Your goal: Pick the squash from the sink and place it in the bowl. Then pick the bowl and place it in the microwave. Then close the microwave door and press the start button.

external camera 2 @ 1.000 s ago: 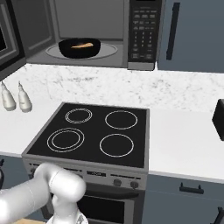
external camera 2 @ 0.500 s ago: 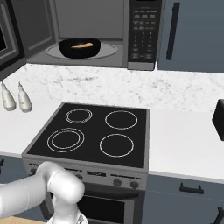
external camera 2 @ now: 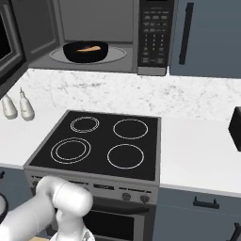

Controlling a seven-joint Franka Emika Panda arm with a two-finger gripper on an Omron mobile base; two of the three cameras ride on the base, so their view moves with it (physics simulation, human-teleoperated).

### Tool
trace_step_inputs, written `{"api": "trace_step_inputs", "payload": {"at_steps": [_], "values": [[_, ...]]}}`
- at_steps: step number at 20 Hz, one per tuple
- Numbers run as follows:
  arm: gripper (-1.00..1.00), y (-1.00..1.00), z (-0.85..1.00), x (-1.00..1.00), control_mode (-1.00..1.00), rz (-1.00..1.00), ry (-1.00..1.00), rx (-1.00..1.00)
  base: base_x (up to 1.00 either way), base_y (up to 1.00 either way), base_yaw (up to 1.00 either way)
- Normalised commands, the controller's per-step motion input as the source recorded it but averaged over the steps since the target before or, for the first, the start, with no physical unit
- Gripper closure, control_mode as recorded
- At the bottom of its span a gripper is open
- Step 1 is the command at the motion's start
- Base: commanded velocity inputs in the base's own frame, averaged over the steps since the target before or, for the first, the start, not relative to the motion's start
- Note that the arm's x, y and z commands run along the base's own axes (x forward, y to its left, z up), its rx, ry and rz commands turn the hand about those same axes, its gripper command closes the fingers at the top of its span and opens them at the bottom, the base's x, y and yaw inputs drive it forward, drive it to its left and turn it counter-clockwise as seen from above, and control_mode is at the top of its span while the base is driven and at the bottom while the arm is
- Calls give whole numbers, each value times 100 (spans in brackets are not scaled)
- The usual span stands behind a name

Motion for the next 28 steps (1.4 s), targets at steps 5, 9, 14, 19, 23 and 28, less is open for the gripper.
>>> {"api": "trace_step_inputs", "payload": {"at_steps": [5,9,14,19,23,28], "values": [[-100,-100,20,81,-100,-4,-9,0,0,0,0],[-100,-100,32,100,-100,-1,-1,0,0,0,0],[-100,-100,34,100,-100,0,0,0,0,0,0],[-100,-99,34,100,-100,0,0,0,0,0,0],[-100,-89,30,100,-100,0,0,0,0,0,0],[-100,-60,8,100,-100,2,0,0,0,0,0]]}}
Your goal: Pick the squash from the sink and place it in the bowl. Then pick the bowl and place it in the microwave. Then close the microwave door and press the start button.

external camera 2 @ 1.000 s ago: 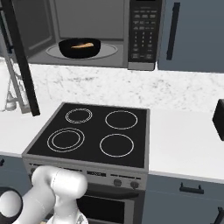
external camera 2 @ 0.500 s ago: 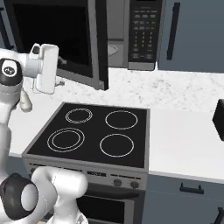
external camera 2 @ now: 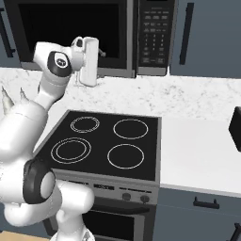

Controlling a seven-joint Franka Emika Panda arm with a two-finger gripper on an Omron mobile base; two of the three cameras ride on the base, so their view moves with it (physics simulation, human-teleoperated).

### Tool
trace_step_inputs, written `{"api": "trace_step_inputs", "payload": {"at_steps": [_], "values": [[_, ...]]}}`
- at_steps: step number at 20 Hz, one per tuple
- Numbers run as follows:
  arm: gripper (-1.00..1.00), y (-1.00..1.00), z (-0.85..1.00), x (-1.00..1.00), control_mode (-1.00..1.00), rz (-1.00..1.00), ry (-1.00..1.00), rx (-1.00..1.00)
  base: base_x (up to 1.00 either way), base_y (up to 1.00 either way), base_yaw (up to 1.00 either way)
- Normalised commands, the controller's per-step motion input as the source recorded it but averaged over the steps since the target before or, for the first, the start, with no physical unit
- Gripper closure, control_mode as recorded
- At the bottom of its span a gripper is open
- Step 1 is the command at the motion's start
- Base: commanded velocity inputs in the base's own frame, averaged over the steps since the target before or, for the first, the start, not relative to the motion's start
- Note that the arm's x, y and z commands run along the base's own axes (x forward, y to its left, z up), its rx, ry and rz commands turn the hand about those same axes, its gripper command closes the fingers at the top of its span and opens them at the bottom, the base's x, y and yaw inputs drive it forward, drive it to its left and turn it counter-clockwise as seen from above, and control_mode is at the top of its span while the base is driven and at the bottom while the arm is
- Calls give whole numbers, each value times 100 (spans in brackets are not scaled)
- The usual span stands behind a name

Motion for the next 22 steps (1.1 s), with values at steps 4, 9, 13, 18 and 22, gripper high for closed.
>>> {"api": "trace_step_inputs", "payload": {"at_steps": [4,9,13,18,22], "values": [[-100,-41,0,96,-100,9,0,0,0,0,0],[-100,-23,-2,83,-100,12,1,0,0,0,0],[-100,-16,0,-5,-100,14,0,1,0,0,0],[-100,-35,10,-100,-100,12,6,22,0,0,0],[-100,-70,24,-100,-100,14,9,30,0,0,0]]}}
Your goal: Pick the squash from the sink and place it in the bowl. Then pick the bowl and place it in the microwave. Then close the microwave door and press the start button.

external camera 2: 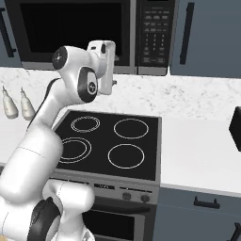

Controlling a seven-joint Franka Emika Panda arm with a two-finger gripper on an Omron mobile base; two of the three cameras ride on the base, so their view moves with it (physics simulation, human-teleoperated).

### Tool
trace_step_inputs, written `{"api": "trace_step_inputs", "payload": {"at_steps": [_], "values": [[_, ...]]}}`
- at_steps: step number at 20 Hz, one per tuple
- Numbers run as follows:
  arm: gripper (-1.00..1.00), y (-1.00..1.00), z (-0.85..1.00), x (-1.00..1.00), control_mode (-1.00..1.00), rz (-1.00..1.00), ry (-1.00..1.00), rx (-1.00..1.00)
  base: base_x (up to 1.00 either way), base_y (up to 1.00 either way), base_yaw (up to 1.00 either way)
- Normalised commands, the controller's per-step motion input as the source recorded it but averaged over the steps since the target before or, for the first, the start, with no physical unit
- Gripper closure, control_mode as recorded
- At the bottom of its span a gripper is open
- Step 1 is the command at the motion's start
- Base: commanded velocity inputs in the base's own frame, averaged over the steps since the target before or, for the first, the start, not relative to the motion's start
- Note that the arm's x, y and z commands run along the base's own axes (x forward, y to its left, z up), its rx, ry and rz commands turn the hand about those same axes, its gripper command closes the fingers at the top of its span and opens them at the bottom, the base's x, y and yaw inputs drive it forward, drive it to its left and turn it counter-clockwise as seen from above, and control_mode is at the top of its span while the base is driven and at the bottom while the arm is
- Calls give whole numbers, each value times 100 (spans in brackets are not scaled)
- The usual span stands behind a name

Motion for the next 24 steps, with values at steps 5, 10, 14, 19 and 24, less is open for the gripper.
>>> {"api": "trace_step_inputs", "payload": {"at_steps": [5,10,14,19,24], "values": [[-100,-98,21,-49,-100,23,3,26,0,0,0],[-100,-93,12,1,-100,26,-3,13,0,0,0],[100,-26,1,25,-100,34,-20,3,0,0,0],[100,30,-1,28,-100,28,-33,0,0,0,0],[100,52,0,50,-100,4,-14,0,0,0,0]]}}
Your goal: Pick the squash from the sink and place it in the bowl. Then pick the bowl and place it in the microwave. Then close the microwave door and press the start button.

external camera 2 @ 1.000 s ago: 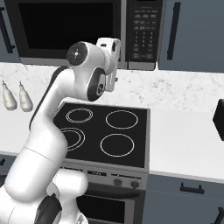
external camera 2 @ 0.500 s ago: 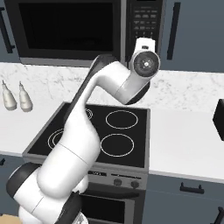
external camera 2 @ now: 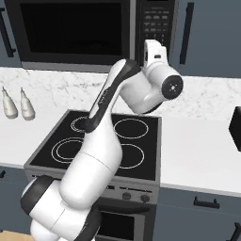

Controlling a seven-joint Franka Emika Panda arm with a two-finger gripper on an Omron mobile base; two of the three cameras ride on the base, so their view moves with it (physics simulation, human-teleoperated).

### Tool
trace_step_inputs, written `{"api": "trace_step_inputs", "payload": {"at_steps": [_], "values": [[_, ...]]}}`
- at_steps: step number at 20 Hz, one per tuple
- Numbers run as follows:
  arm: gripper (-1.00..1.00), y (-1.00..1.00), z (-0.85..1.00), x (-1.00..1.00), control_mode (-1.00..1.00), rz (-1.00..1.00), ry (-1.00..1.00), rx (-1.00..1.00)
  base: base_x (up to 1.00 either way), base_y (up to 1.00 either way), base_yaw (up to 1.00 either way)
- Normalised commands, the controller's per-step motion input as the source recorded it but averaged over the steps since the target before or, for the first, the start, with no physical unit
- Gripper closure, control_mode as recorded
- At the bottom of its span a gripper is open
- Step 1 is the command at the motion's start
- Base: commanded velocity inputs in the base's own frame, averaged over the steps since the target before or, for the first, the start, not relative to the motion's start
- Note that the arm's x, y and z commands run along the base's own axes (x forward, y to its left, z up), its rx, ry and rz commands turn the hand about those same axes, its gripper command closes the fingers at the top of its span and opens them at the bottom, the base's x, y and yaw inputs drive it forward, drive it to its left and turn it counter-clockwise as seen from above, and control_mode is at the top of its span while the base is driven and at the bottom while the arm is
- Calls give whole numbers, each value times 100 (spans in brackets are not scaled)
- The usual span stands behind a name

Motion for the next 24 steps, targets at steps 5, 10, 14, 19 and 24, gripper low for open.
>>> {"api": "trace_step_inputs", "payload": {"at_steps": [5,10,14,19,24], "values": [[100,16,0,48,-100,0,0,0,0,0,0],[100,-9,0,47,-100,0,0,0,0,0,0],[100,-12,0,53,-100,0,0,0,0,0,0],[100,-8,-3,48,-100,0,0,0,0,0,0],[100,-1,-11,33,-100,0,-4,0,0,0,0]]}}
